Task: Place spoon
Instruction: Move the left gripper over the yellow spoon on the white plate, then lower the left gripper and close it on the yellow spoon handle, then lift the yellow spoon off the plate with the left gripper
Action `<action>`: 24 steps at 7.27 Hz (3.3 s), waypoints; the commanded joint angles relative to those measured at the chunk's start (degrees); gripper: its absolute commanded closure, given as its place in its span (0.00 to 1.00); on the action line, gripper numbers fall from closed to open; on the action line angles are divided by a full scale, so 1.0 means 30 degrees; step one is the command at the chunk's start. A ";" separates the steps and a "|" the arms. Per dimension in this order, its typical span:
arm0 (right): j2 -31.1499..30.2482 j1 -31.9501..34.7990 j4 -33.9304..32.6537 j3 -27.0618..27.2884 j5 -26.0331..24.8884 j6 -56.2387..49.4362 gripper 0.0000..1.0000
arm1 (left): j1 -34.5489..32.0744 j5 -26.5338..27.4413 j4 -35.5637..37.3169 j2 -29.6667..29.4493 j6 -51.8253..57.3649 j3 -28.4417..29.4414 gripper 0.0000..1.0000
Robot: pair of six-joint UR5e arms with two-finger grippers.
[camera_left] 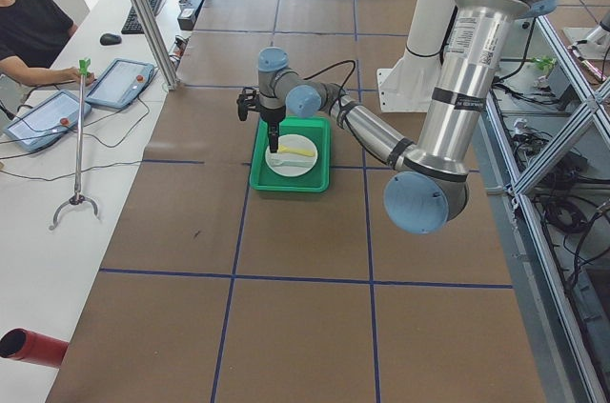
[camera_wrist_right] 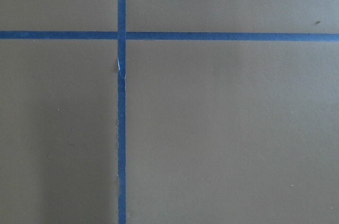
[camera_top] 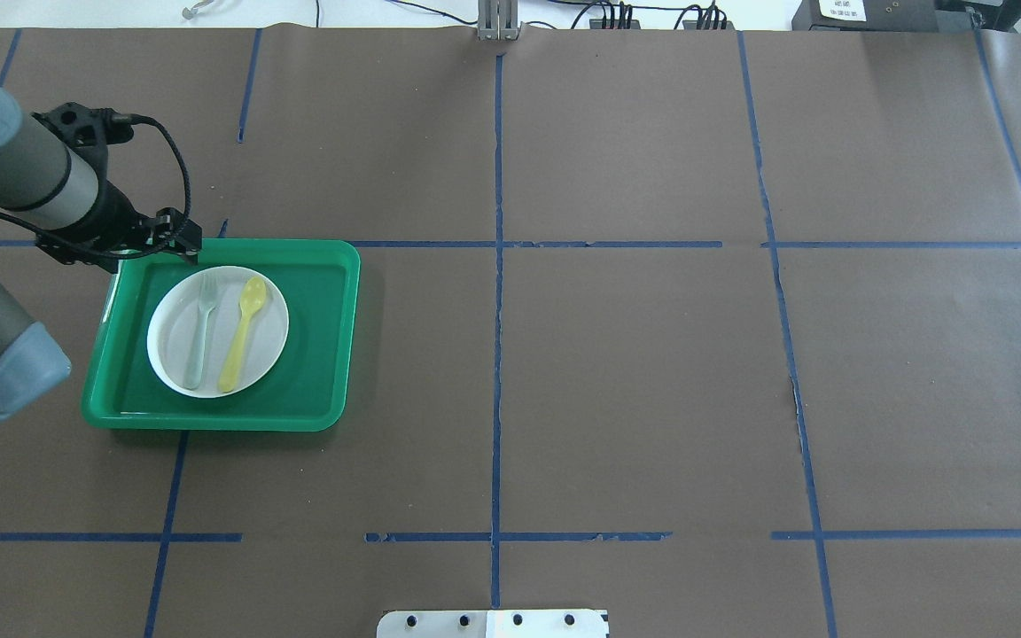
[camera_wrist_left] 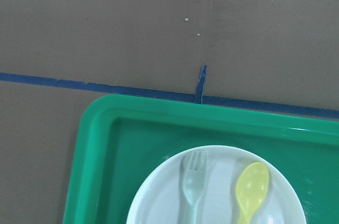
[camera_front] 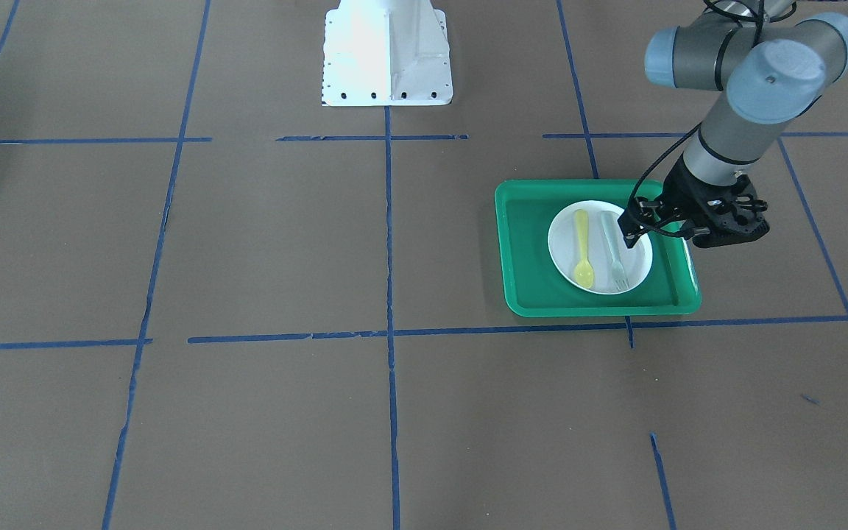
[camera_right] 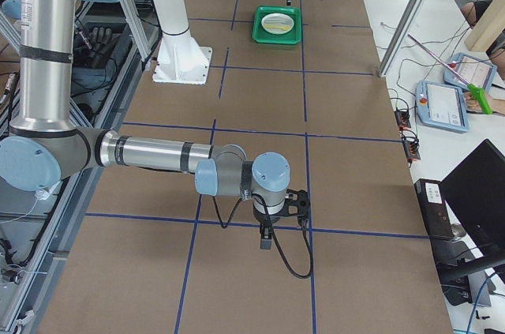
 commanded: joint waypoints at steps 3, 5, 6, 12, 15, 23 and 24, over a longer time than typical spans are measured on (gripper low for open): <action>0.0000 0.0001 0.0028 0.0000 0.0000 0.0000 0.00 | 0.2553 0.1084 -0.2251 -0.0366 -0.1791 0.1758 0.14; 0.0000 0.0001 -0.0001 0.0000 0.0000 -0.0029 0.00 | 0.2996 0.1084 -0.2889 -0.0690 -0.1704 0.2405 0.24; 0.0000 0.0001 -0.0001 0.0000 0.0000 -0.0001 0.00 | 0.2998 0.1084 -0.3243 -0.0719 -0.1703 0.2668 0.27; 0.0000 0.0001 -0.0001 0.0000 0.0000 -0.0029 0.00 | 0.3027 0.1084 -0.3393 -0.0661 -0.1615 0.2817 0.41; 0.0000 0.0001 -0.0001 0.0000 0.0000 0.0000 0.00 | 0.3027 0.1084 -0.3393 -0.0632 -0.1616 0.2759 0.68; 0.0000 0.0001 -0.0001 0.0000 0.0000 0.0000 0.00 | 0.2353 0.0938 -0.1198 -0.0512 -0.1145 -0.0904 1.00; 0.0000 0.0001 -0.0001 0.0000 0.0000 0.0000 0.00 | 0.2440 0.0938 -0.1167 -0.1124 -0.1379 -0.0527 1.00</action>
